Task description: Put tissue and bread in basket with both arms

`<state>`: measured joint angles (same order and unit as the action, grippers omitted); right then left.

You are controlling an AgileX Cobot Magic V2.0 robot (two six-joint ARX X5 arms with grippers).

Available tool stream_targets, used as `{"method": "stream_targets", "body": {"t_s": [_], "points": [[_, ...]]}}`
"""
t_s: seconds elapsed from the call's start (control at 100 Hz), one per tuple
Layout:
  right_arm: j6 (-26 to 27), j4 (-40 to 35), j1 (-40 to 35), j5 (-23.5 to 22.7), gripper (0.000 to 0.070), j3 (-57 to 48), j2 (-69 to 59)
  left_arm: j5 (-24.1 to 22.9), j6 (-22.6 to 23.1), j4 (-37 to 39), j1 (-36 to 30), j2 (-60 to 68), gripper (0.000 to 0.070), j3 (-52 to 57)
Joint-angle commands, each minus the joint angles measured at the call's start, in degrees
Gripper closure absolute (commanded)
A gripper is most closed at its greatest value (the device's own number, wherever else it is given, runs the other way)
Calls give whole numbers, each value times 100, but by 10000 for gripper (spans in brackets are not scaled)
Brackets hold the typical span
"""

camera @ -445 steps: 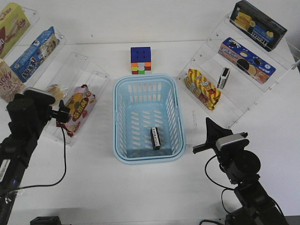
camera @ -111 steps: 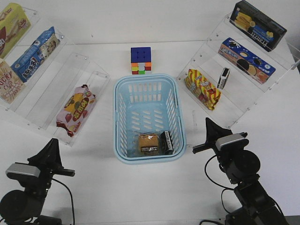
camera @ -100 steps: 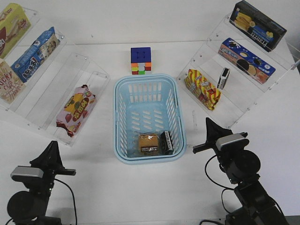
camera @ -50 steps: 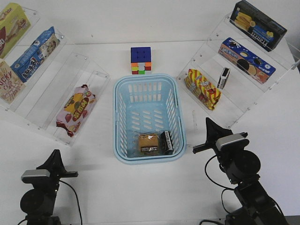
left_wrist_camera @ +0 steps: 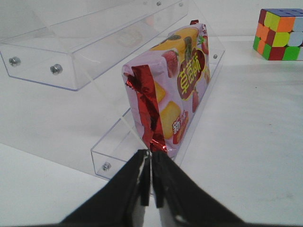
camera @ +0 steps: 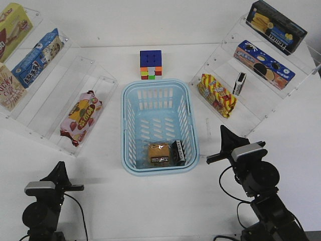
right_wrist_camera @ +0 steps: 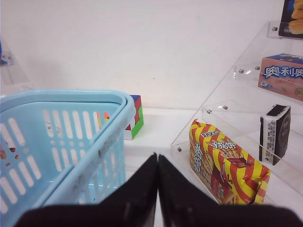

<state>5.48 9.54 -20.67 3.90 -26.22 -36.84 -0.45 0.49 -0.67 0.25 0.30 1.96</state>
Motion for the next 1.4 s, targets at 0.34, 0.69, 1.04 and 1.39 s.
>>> {"method": "stream_targets", "body": {"t_s": [0.34,0.69,1.04,1.39], "points": [[68,72,-31,7,696,-68,-33,17,35,70,9,-11,699,-116],[-1303,66,396,212,696,844,1099,17,35,70,9,-11,699,-116],[-1381,-1491,1373,212,696,2365,3532,17,35,70,9,-11,699,-116],[-1126,-1637,1480,201,697,2551,3674,22,35,72,7,-11,699,-116]]}}
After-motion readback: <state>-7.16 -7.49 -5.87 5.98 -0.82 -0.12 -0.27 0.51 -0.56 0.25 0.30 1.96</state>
